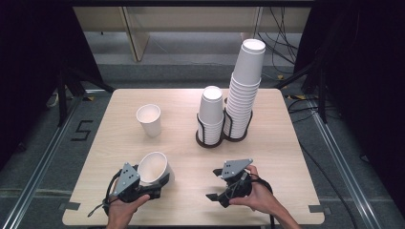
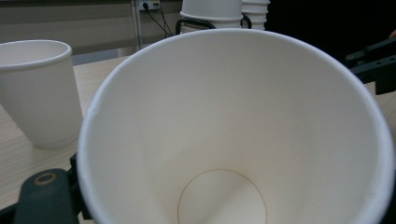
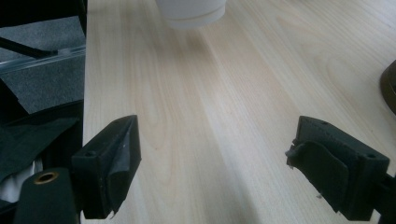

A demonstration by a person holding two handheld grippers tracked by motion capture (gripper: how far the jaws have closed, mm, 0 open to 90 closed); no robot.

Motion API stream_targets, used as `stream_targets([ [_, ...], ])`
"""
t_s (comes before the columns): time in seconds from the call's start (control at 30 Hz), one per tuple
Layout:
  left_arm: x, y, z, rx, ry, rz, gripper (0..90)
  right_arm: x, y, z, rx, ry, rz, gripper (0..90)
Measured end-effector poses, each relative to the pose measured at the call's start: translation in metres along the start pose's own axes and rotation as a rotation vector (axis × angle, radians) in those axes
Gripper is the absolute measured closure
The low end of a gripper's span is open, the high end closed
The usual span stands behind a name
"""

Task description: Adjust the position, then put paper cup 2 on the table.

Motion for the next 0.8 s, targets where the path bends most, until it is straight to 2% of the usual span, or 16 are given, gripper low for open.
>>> stream_targets([
  [0.03, 0.000, 0.000, -0.002, 0.002, 0.012, -0.008, 15.5, 0.000, 0.000, 0.001, -0.010, -0.003, 0.001, 16.3],
  [0.07, 0.000, -0.001, -0.004, 0.000, 0.018, -0.014, 15.5, 0.000, -0.002, 0.001, 0.004, -0.003, -0.001, 16.3],
  [0.3, 0.001, -0.002, -0.014, -0.007, 0.059, -0.018, 15.3, -0.003, -0.007, 0.005, 0.019, -0.009, -0.005, 16.4],
  [0.4, 0.001, -0.004, -0.018, -0.017, 0.075, -0.014, 15.3, -0.003, -0.007, 0.005, 0.013, -0.017, -0.007, 16.4],
  [0.43, 0.000, -0.005, -0.020, -0.014, 0.084, -0.028, 15.3, -0.003, -0.007, 0.004, 0.013, -0.017, -0.009, 16.4],
  [0.6, 0.000, -0.003, -0.030, -0.023, 0.111, -0.011, 15.3, -0.003, -0.008, 0.005, 0.010, -0.017, -0.017, 16.5],
  [0.63, -0.002, -0.004, -0.032, -0.025, 0.122, -0.024, 15.3, -0.003, -0.008, 0.005, 0.014, -0.018, -0.018, 16.5],
  [0.8, 0.001, -0.006, -0.044, -0.028, 0.160, -0.029, 15.3, -0.003, -0.010, 0.005, 0.025, -0.020, -0.025, 16.5],
])
Point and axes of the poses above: each handheld gripper's, and its own axes: x roughly forward along the jaws, y roughly out of its top, z roughly to its right, the point moved 5 cm from there along x, roughly forward along the jaws, and after that the axes turned 8 degrees about y, right-handed, at the moved point
